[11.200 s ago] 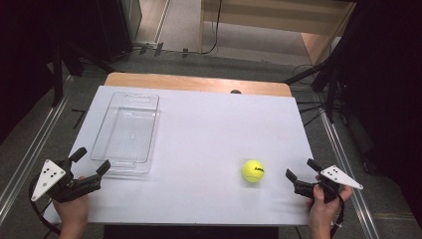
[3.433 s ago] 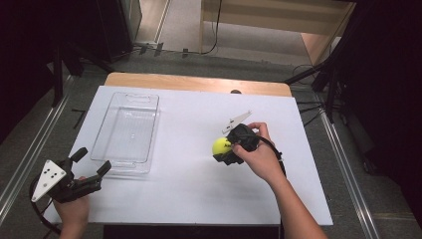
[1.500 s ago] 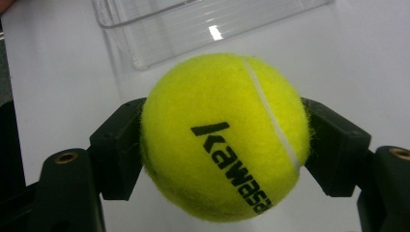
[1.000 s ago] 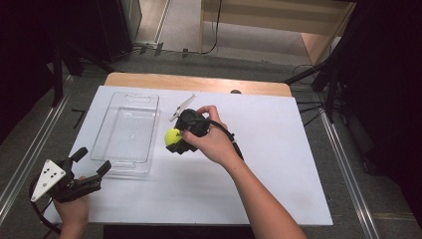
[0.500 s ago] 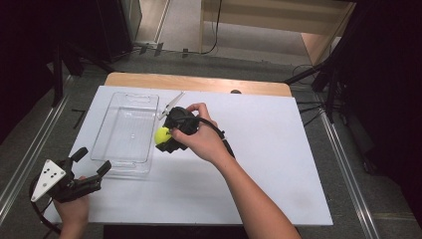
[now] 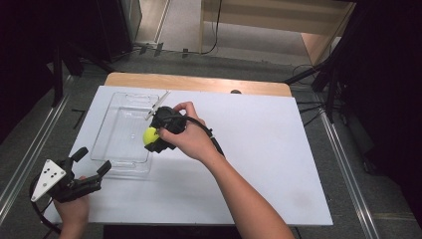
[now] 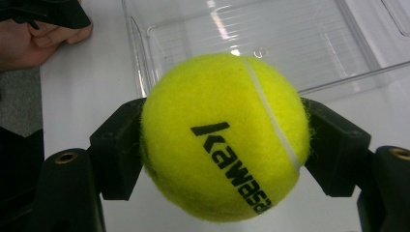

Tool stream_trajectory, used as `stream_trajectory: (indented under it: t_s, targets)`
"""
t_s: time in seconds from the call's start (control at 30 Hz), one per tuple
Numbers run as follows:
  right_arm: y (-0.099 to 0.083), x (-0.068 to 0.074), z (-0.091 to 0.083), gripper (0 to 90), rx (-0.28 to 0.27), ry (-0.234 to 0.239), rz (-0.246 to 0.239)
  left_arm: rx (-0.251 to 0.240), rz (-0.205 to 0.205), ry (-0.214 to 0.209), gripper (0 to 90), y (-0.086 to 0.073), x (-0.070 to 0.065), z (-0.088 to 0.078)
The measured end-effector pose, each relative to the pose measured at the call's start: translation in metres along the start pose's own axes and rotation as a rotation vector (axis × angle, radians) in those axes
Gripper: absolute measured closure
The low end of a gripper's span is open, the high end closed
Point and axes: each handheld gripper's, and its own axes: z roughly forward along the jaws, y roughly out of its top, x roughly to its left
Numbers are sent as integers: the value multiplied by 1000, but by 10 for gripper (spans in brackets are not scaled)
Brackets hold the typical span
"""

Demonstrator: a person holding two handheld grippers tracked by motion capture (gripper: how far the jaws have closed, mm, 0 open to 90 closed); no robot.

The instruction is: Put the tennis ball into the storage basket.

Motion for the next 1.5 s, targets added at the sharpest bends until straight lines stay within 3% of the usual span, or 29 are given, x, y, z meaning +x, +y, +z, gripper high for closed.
stream_trajectory:
  t_s: [0.7,1.5]
  targets:
    - [21,5,20,235,21,24,-30,-4,-2,-2,110,0,0,0]
    - [34,10,56,235,52,50,-51,-4,-4,-4,111,0,0,0]
